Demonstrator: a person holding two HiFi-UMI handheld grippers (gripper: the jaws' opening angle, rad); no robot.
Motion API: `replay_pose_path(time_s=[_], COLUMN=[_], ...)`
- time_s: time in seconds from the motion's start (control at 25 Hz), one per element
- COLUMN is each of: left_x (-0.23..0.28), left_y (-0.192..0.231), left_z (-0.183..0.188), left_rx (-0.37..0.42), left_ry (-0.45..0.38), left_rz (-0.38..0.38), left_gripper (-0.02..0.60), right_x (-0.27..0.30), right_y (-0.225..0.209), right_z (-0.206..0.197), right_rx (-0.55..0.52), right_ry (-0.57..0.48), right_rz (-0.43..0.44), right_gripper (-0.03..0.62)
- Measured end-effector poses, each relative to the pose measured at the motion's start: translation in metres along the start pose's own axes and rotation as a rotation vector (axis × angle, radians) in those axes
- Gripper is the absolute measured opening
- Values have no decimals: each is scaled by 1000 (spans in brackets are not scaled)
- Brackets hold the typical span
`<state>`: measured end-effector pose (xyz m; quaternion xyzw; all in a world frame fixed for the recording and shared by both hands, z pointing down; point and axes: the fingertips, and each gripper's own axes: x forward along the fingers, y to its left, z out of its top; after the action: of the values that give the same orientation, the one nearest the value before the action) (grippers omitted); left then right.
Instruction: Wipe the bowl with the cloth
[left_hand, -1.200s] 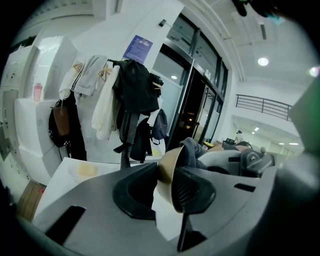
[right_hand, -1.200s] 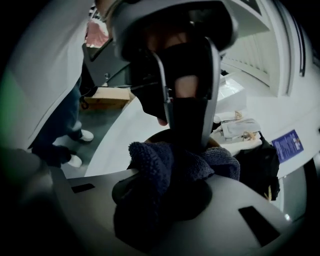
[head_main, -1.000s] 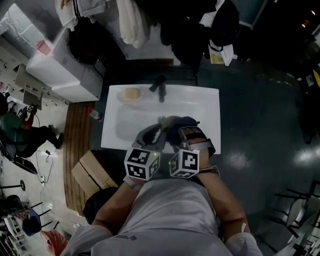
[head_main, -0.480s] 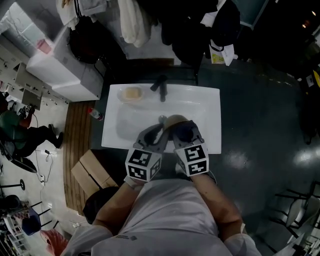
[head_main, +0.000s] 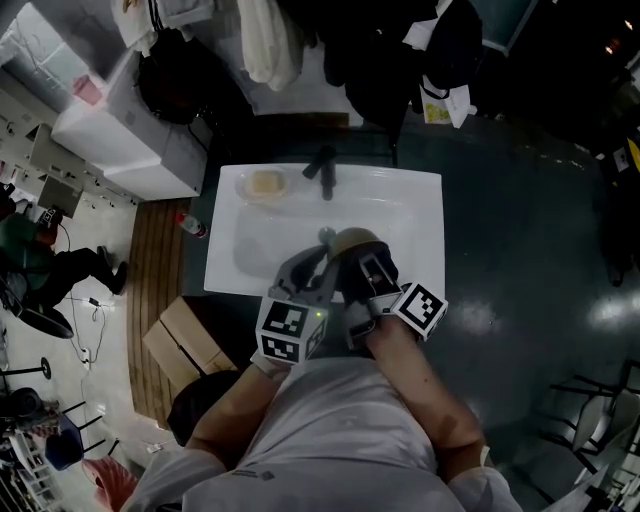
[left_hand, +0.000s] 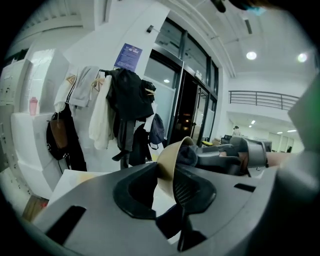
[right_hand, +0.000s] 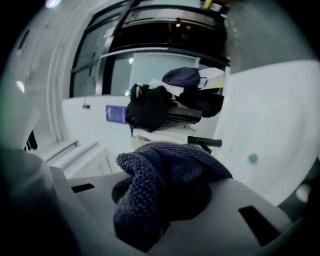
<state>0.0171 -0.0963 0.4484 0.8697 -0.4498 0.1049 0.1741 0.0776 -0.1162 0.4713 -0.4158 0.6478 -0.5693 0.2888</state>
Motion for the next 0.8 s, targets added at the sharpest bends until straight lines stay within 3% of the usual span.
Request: replay_pose_path(time_s=[0.16,0.4,0.56,0.8], left_x=[-1,-1,-2,-7], left_y=[6,13,24,52], left_z=[-2,-2,2,15], left_rx=[0,4,-8,-75], left_ry=[-9,-21,-39,-91], left_rz=[15,37,78,119], left_gripper=[77,62,44,20], right_x=[2,1,1,-6], right_y=[1,7,19,61], right_z=[-4,-8,-15,-36], right_rx=[215,361,325,126], right_ry=[-34,-33,21,190], right_rz=[115,216,256,308], right_gripper=[61,61,61,61])
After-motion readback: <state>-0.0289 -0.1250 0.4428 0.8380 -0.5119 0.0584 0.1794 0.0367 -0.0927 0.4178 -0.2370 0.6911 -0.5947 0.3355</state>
